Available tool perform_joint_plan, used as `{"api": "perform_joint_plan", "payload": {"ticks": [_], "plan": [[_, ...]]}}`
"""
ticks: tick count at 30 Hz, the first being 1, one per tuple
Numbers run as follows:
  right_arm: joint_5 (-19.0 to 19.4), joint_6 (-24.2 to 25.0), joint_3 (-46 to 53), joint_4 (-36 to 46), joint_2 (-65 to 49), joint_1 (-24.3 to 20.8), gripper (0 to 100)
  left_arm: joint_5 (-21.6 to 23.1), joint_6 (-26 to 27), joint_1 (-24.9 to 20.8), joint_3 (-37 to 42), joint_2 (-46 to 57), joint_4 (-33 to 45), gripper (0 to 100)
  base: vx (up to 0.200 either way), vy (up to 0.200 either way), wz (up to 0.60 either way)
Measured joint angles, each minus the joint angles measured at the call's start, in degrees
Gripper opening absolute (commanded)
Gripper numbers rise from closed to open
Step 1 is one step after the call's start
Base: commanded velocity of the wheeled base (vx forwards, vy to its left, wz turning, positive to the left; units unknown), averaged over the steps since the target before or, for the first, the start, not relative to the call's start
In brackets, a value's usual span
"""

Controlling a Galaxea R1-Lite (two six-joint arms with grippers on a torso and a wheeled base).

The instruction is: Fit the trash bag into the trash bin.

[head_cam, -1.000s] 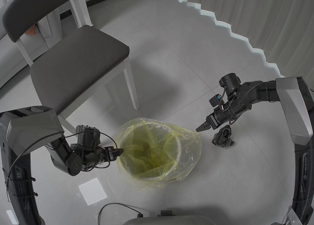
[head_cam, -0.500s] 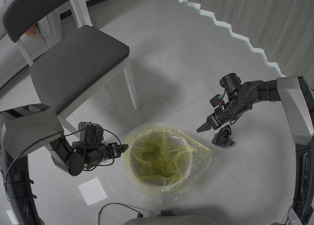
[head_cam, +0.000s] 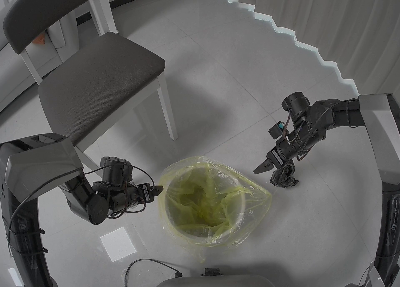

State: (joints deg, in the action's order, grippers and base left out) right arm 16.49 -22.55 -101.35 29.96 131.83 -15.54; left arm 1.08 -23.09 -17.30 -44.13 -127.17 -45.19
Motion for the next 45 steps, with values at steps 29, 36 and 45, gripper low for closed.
{"api": "perform_joint_plan", "payload": {"ticks": [29, 36, 45], "plan": [[0.09, -0.57, -7.69, -3.97, 17.46, -0.13, 100, -0.11, 4.35, 0.71, -7.38, -6.68, 1.46, 100, 0.0, 0.0, 0.0], [0.11, -0.29, -10.61, -3.96, 20.48, -0.2, 100, -0.11, 4.46, 0.6, -8.75, -8.46, 1.46, 100, 0.0, 0.0, 0.0], [0.11, 0.3, -11.82, -3.89, 22.38, -0.3, 100, -0.24, 4.34, 0.29, -9.2, -9.33, 1.54, 100, 0.0, 0.0, 0.0]]}}
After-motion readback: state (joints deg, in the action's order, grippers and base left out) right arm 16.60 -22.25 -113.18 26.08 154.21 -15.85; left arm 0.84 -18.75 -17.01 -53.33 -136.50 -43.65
